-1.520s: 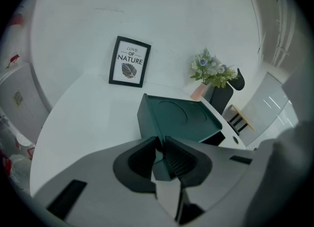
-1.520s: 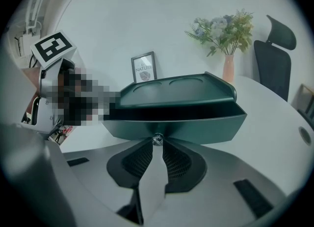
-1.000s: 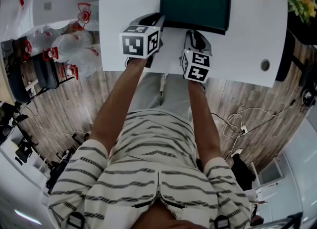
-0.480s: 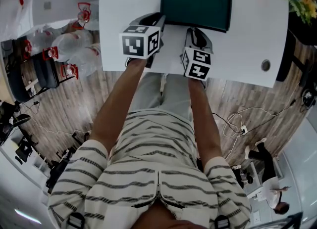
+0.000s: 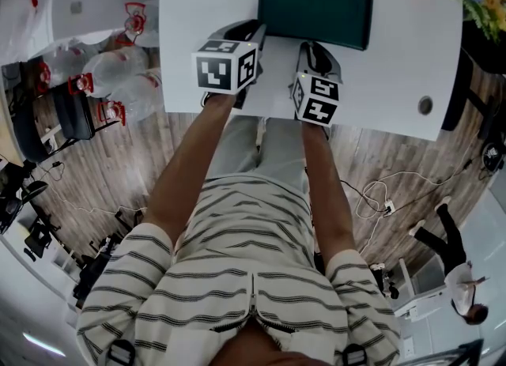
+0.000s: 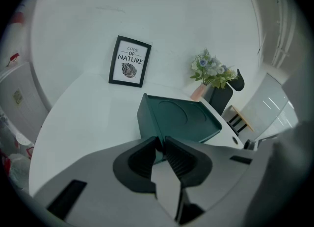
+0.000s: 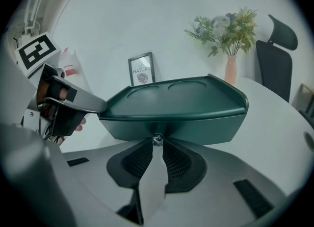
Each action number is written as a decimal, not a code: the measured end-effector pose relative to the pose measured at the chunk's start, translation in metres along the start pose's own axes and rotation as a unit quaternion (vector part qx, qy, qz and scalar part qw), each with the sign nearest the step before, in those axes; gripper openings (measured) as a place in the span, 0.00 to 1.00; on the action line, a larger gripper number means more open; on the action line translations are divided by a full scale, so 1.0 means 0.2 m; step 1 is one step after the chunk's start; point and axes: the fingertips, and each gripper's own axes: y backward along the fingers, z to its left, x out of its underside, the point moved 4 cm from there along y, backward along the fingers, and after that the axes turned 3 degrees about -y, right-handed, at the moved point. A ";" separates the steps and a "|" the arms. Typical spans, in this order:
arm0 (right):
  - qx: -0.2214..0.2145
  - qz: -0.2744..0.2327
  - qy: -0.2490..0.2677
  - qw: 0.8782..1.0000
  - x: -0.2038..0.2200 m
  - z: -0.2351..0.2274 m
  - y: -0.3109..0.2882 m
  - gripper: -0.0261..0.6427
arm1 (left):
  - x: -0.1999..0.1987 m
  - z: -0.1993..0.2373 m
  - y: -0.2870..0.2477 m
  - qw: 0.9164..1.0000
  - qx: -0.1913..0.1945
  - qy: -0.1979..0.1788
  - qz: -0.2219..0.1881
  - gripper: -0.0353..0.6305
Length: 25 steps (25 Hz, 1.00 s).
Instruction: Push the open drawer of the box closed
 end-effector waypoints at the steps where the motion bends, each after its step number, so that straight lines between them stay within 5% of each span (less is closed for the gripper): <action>1: 0.000 0.000 0.000 1.000 0.00 0.00 0.00 0.15 | 0.00 0.00 0.00 1.000 0.000 0.000 0.000 0.14; 25: -0.005 0.006 -0.013 1.000 -0.01 0.00 -0.01 0.16 | 0.00 0.01 -0.01 1.000 0.006 0.012 -0.001 0.14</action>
